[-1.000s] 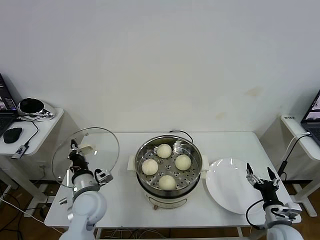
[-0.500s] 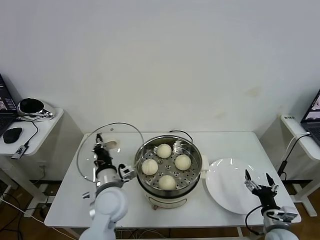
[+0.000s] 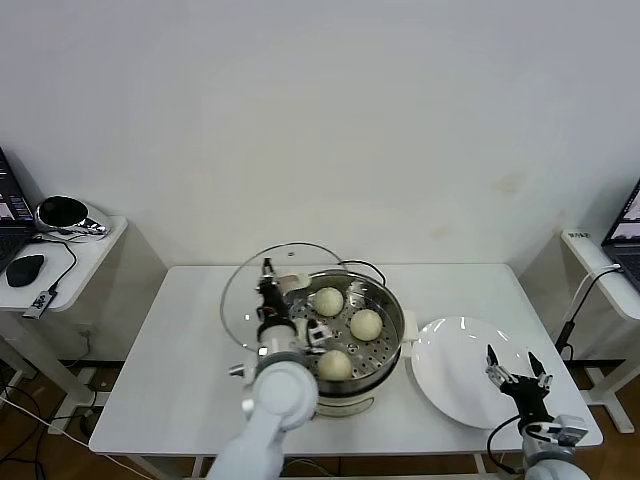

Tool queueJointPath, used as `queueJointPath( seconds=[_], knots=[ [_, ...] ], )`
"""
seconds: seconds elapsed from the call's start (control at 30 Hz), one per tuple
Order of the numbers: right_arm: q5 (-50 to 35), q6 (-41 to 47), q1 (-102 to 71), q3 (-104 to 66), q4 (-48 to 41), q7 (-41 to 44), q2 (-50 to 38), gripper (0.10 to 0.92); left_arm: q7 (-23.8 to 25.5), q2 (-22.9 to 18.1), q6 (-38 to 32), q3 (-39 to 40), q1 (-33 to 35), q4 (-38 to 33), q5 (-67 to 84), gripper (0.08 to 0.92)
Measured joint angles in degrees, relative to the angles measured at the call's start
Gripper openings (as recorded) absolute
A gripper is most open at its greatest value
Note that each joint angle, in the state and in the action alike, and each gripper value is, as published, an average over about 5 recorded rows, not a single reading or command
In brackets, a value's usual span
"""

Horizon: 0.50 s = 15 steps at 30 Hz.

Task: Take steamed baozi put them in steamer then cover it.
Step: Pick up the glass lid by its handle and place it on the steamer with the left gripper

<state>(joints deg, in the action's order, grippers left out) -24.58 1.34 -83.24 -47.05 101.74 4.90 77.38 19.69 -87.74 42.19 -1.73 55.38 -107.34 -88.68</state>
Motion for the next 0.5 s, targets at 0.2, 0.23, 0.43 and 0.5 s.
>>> queueJointPath(
  seconds=[0.2, 0.23, 0.43, 0.5],
  knots=[
    [0.3, 0.0, 0.4, 0.1, -0.7, 0.0, 0.1, 0.823, 0.1, -1.7, 0.0, 4.4, -1.1, 2.9, -1.2, 0.143],
    [0.3, 0.0, 0.4, 0.1, -0.8, 0.0, 0.1, 0.823, 0.2, -1.9, 0.0, 4.9, -1.3, 3.3, -1.5, 0.143],
    [0.5, 0.0, 0.8, 0.1, -1.2, 0.0, 0.3, 0.823, 0.9, -2.7, 0.0, 7.2, -2.6, 5.5, -3.0, 0.143],
    [0.6, 0.0, 1.0, 0.1, -1.3, -0.1, 0.3, 0.823, 1.3, -3.0, 0.0, 7.9, -2.9, 5.9, -3.5, 0.143]
  ],
)
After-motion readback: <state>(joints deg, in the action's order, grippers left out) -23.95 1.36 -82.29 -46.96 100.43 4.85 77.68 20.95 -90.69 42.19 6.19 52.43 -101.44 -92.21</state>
